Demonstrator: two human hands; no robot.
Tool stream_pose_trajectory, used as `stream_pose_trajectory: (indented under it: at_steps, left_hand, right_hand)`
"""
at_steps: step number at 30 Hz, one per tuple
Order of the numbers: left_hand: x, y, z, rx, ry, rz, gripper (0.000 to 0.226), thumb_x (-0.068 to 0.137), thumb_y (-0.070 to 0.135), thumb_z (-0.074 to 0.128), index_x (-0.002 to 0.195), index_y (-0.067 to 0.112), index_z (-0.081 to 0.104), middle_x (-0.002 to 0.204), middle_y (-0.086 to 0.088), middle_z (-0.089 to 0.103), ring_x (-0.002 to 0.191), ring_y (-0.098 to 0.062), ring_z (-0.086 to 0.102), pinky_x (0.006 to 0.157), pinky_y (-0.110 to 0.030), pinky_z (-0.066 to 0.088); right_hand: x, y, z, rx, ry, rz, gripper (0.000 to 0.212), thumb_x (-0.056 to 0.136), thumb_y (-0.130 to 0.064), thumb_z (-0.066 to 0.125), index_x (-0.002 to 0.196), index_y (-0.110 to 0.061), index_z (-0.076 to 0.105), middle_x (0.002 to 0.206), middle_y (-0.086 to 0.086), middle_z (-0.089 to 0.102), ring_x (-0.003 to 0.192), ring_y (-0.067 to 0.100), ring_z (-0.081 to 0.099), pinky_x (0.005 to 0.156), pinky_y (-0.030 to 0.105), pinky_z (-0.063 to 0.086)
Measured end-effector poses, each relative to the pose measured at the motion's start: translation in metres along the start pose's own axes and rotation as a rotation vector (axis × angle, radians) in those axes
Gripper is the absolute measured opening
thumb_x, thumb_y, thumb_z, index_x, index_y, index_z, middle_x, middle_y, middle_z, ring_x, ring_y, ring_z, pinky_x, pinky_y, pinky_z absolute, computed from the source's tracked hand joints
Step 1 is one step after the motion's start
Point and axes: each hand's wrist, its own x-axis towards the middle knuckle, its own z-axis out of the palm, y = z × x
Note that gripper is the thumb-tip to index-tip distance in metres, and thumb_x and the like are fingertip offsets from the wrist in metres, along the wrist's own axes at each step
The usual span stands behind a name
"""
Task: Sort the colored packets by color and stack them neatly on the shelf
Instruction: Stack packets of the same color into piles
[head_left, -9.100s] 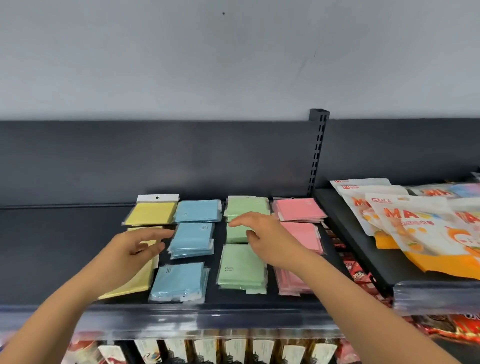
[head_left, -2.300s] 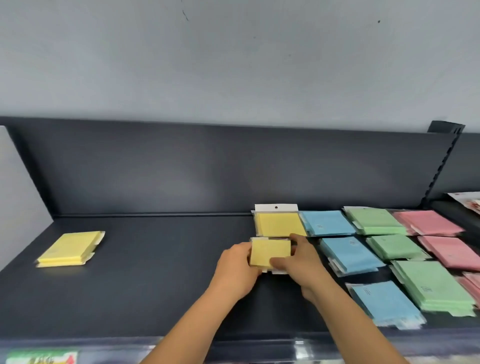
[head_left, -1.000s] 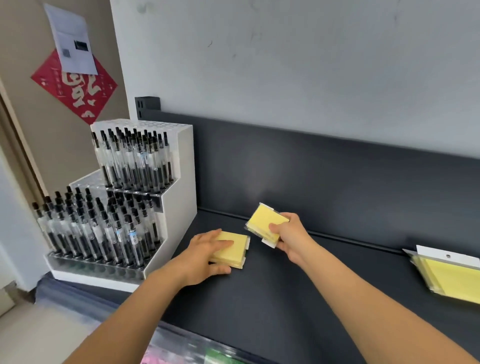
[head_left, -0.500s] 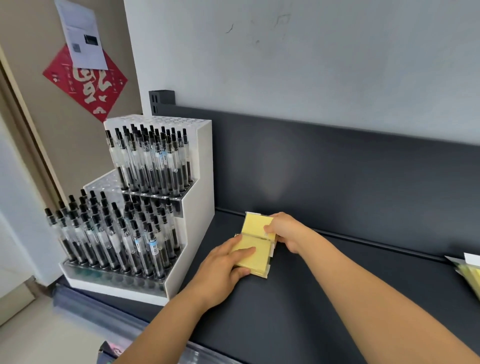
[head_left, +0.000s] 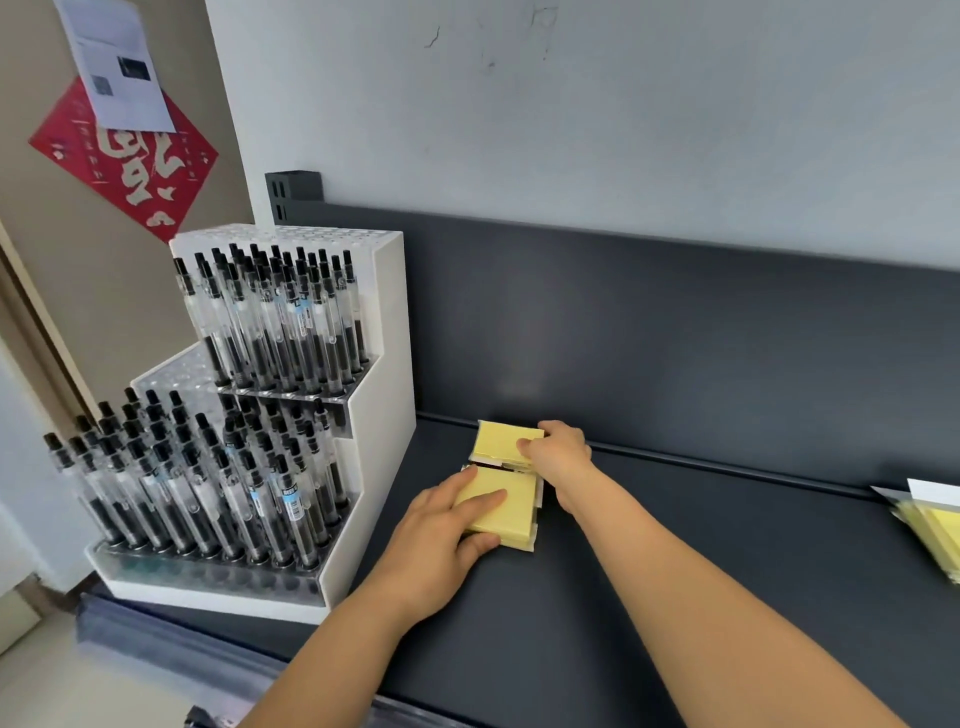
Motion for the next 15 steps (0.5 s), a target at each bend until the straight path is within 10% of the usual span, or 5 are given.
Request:
stream_pose_trajectory:
  at_steps: [15]
  left_hand:
    - [0.001, -0.001, 0.002, -0.014, 0.009, -0.001, 0.047, 0.092, 0.041, 0.049, 0.137, 0.044, 0.035, 0.154, 0.015, 0.013, 0.135, -0.015, 0.021, 0.110, -0.019, 0.012]
  right_hand:
    - [0.000, 0.011, -0.002, 0.096, -0.033, -0.050, 0.057, 0.085, -0.025, 0.065, 0.136, -0.015, 0.043, 0.138, 0.007, 0.043, 0.127, 0.026, 0.040, 0.106, 0.042, 0.039]
